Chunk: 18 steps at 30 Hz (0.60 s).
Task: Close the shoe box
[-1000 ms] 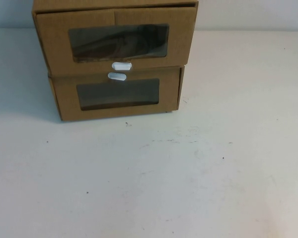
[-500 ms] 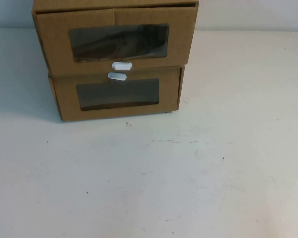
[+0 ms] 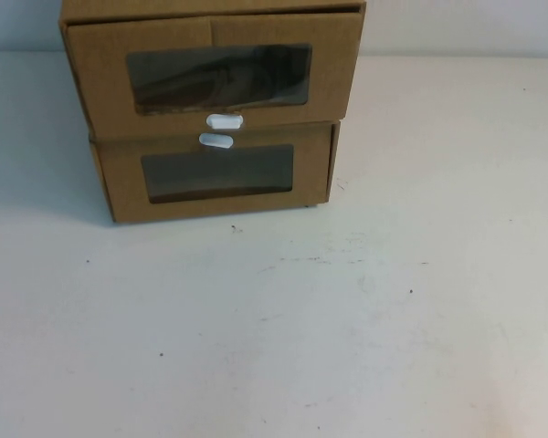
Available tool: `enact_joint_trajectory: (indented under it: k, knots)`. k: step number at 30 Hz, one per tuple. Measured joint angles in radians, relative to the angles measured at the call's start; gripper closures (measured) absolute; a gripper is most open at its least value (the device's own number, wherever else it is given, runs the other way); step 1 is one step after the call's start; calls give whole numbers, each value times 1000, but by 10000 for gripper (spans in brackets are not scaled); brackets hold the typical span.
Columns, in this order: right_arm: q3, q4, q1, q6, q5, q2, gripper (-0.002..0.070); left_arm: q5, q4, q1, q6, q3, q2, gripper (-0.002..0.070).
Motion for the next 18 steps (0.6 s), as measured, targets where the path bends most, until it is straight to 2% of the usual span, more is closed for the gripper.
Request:
enact_joint_trajectory:
  k: [3,5,8,12,18]
  knots:
    - [0,2,0,0,0,0,687,-33,176,0,-139,0,0,677]
    - [0,2,0,-1,0,0,687,-27,358,0,-324,0,-14,677]
    - [0,2,0,-1,0,0,687,48,498,0,-498,0,-31,677]
    - [0,2,0,-1,0,0,687,199,529,0,-558,2,-33,677]
    - [0,2,0,-1,0,-1,687,209,531,0,-562,2,-33,677]
